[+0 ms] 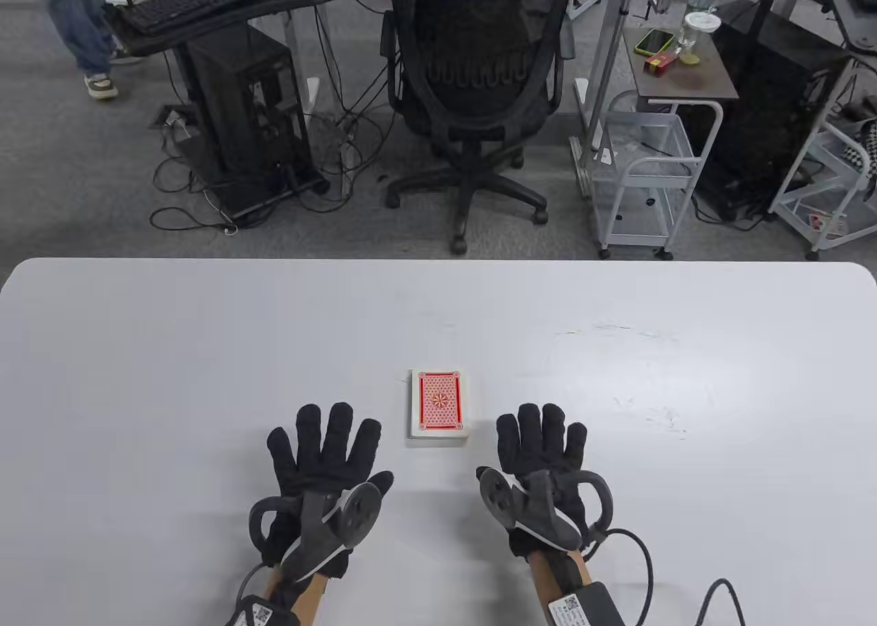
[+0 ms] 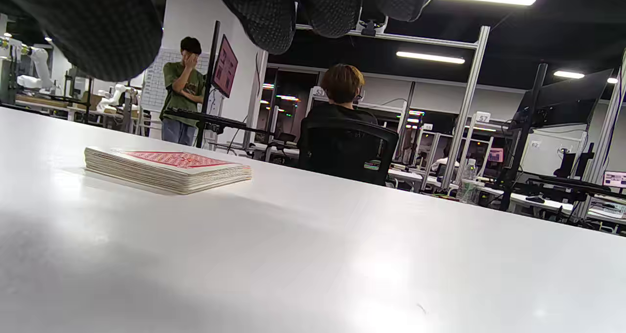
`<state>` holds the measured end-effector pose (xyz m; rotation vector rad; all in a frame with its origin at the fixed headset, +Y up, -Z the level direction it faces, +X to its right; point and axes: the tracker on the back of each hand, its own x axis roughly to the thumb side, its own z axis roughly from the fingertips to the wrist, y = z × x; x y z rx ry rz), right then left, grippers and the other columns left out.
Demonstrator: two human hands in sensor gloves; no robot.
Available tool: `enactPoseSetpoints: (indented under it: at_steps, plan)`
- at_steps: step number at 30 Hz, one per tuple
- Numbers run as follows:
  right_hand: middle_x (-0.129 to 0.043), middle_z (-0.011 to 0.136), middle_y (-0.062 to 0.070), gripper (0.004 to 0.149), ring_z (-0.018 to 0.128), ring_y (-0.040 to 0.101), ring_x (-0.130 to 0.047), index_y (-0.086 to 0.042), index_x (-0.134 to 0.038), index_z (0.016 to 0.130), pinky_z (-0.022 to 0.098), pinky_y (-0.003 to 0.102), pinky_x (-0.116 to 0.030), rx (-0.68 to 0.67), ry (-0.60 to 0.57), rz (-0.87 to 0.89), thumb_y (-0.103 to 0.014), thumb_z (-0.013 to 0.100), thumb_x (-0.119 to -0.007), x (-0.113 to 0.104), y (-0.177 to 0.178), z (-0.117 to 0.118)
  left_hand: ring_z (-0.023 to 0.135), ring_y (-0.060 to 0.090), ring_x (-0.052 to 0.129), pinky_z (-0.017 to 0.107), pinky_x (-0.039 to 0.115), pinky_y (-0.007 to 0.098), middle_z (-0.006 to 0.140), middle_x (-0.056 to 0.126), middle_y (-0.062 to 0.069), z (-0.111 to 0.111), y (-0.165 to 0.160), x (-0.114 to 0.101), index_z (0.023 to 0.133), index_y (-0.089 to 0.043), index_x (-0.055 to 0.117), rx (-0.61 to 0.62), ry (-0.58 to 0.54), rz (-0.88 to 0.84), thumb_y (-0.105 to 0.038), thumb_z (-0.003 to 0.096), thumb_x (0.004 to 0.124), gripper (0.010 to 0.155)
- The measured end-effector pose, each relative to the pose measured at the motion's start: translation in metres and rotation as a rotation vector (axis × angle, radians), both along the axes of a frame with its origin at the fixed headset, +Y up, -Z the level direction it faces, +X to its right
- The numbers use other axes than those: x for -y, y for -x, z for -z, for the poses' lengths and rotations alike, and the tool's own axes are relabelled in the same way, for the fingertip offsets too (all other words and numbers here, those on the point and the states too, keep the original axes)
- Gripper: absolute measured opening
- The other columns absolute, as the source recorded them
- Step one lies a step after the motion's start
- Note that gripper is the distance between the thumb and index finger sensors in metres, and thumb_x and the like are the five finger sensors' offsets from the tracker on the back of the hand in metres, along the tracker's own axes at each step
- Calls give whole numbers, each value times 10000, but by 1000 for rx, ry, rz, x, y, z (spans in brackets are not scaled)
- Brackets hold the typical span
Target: Four-player card dealing with fan arrangement
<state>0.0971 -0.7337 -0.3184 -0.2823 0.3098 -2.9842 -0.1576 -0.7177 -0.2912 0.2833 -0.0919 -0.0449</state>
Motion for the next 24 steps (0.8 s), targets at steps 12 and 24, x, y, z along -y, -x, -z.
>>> enactPoseSetpoints:
  at_steps: [12, 24]
  plan:
    - [-293, 1131, 235, 816, 1025, 608, -280, -117, -400, 1135, 616, 719, -225, 8, 13, -3, -580, 545, -723, -1, 0, -1, 1144, 457, 276, 736, 307, 726, 1242, 292, -42, 0, 0, 0, 1111, -439, 380, 9, 10, -29, -688, 472, 673, 745]
    - [-332, 1137, 227, 817, 1032, 611, -307, -121, -397, 1140, 630, 732, -267, -18, 178, 68, -583, 548, -718, -4, -2, 8, 1131, 458, 370, 747, 385, 693, 1232, 351, -21, 17, 3, 13, 1110, -413, 408, 16, 222, -186, -659, 483, 679, 726]
